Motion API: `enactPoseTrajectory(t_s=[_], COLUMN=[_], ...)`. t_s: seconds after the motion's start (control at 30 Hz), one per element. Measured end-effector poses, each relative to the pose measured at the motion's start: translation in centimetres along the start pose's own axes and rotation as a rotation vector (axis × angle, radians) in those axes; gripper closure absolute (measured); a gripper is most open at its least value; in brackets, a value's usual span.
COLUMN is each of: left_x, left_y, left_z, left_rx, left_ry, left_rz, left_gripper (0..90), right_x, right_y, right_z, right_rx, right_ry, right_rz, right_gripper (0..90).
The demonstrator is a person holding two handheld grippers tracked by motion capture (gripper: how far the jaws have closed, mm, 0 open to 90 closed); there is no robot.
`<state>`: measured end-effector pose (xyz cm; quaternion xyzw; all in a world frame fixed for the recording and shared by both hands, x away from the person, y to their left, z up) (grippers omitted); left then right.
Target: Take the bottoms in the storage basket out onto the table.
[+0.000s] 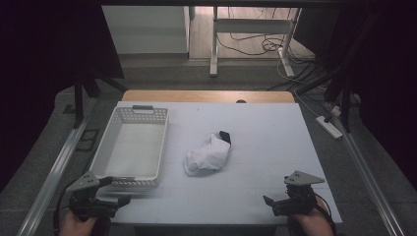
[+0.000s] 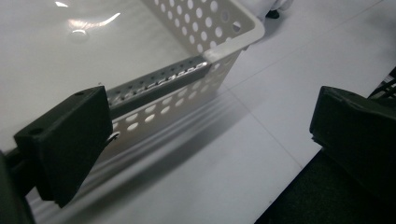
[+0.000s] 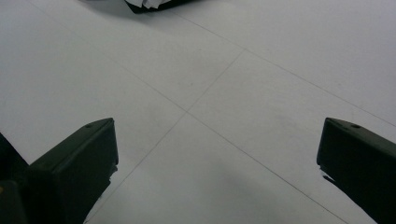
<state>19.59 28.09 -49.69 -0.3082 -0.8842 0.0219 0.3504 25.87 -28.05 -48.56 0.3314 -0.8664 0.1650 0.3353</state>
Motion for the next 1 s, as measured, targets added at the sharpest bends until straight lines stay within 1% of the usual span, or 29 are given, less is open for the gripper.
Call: enactPoseTrajectory(t_s=[0.23, 0.5, 0.6, 0.7, 0.8, 0.93, 1.0], left_x=[0.1, 0.3, 0.6, 0.7, 0.6, 0.6, 0.6], left_y=[0.4, 1.0, 1.1, 1.1, 1.0, 1.0, 1.1], left_z=[0.9, 1.7, 1.9, 2.0, 2.1, 2.1, 2.1], left_rx=[0.002, 0.017, 0.023, 0.021, 0.011, 0.008, 0.018], left_ry=[0.010, 0.029, 0.024, 0.034, 0.058, 0.062, 0.059], left_rz=[-0.018, -0.036, -0.042, -0.049, -0.063, -0.060, -0.054], left_gripper=[0.0, 0.0, 0.0, 0.0, 0.0, 0.0, 0.0], right_x=[0.0, 0.0, 0.0, 0.0, 0.0, 0.0, 0.0], right_y=[0.0, 0.0, 0.1, 0.0, 0.1, 0.1, 0.1], right_z=[0.0, 0.0, 0.0, 0.0, 0.0, 0.0, 0.0], right_rx=[0.000, 0.003, 0.005, 0.005, 0.004, 0.007, 0.008], right_ry=[-0.001, 0.000, 0.002, 0.001, 0.001, 0.004, 0.005], right_rz=[-0.001, -0.001, 0.000, 0.000, 0.000, 0.000, 0.000], right_gripper=[0.0, 0.0, 0.0, 0.0, 0.0, 0.0, 0.0])
Point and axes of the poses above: each handheld gripper's, and its own axes: x roughly backward along the jaws, z roughly out of its underside, y roughly to its left, the point moved 1 cm from there along -x, roughly forward along the jaws, and after that the axes turned 3 degrees about x, right-handed, at the moved point
